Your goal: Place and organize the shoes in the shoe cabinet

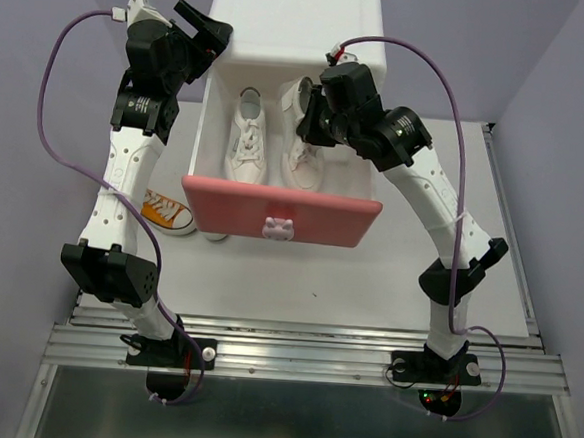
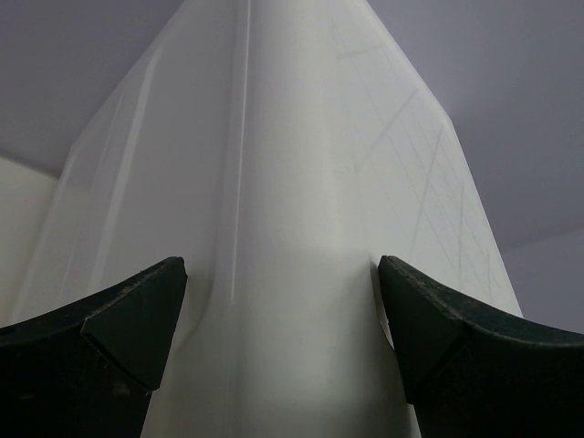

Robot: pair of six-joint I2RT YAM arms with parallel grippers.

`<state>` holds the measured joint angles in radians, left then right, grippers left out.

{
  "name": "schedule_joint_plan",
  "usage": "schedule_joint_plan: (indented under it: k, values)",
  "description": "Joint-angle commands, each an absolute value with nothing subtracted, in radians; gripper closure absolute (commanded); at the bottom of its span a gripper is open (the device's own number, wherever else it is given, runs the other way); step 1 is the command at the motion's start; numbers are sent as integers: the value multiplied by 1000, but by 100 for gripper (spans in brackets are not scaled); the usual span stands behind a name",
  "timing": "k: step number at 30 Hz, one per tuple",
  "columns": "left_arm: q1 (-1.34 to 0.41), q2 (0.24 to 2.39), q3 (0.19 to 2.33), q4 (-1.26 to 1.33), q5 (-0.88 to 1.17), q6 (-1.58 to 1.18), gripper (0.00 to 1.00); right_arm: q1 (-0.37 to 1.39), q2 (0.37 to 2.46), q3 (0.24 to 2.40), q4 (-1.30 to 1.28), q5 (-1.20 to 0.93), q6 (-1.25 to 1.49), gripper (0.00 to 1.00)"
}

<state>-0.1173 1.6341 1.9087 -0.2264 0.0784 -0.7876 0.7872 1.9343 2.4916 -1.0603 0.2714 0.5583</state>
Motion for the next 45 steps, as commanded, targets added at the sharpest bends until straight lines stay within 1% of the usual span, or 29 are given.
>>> schedule_joint_plan:
  k: [1, 8, 10, 16, 27, 32, 34, 37, 39, 42, 44, 45]
  values:
    - [-95, 1741, 1828, -572, -48, -672, 4, 799, 1959, 2500, -919, 311, 515, 95]
    - [-95, 1744, 1827, -572, -49, -673, 4, 799, 1982, 2488, -873, 345, 500, 95]
    - [-94, 1746, 1828, -572, -51, -673, 4, 799, 1991, 2491, -874, 360, 500, 97]
    - [-94, 1750, 1835, -572, -52, -676, 4, 799, 2009, 2493, -894, 388, 503, 98]
    - [-94, 1755, 1836, -568, -61, -693, 4, 799, 2049, 2508, -968, 403, 515, 94]
    - [-95, 1756, 1836, -569, -64, -699, 4, 799, 2056, 2502, -948, 420, 493, 85]
    - [-94, 1758, 1838, -569, -64, -701, 4, 799, 2059, 2502, -940, 423, 483, 85]
    - [-95, 1759, 1838, -568, -67, -706, 4, 799, 2066, 2500, -934, 417, 471, 78]
    - [-95, 1759, 1841, -568, -67, -706, 4, 799, 2069, 2499, -933, 419, 471, 76]
    - [-95, 1759, 1842, -569, -69, -709, 4, 799, 2071, 2494, -922, 425, 466, 68]
    - [-95, 1763, 1844, -568, -69, -709, 4, 799, 2069, 2497, -907, 425, 462, 64]
    - [-95, 1763, 1844, -568, -69, -707, 4, 799, 2069, 2499, -902, 426, 460, 64]
